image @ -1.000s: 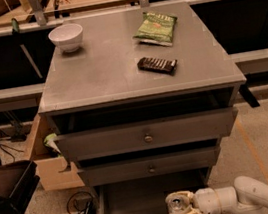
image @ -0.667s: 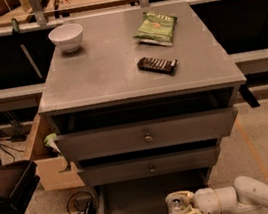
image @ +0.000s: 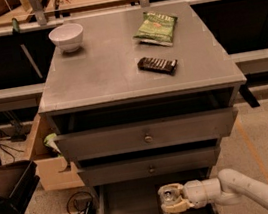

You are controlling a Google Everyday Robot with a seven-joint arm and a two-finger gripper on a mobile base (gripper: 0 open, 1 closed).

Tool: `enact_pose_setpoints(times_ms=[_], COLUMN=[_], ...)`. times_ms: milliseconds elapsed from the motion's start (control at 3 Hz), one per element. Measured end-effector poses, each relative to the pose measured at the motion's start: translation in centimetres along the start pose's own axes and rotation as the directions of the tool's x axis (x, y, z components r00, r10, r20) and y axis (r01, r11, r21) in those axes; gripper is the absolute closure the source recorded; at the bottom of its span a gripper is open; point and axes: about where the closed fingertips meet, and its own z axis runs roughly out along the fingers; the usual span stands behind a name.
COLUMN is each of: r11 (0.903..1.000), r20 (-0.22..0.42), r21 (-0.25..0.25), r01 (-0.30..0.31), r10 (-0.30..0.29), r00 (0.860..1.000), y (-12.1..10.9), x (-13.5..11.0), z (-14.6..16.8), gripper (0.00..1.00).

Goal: Place 7up can into bottom drawer

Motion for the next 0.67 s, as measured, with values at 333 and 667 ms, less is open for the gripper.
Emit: enact_pose_setpoints(times_ms=[333,667], r11=[0.998,0.9972], r20=[0.001,-0.024], r21=[-0.034,-0.02], r01=[0.053,0.071], r10=[-0.053,-0.072], r00=[0.999,0.997], y=[-3.2,-5.3], x=[2.2,4.5], z=[-0.3,-1.3], gripper=[1.0,1.0])
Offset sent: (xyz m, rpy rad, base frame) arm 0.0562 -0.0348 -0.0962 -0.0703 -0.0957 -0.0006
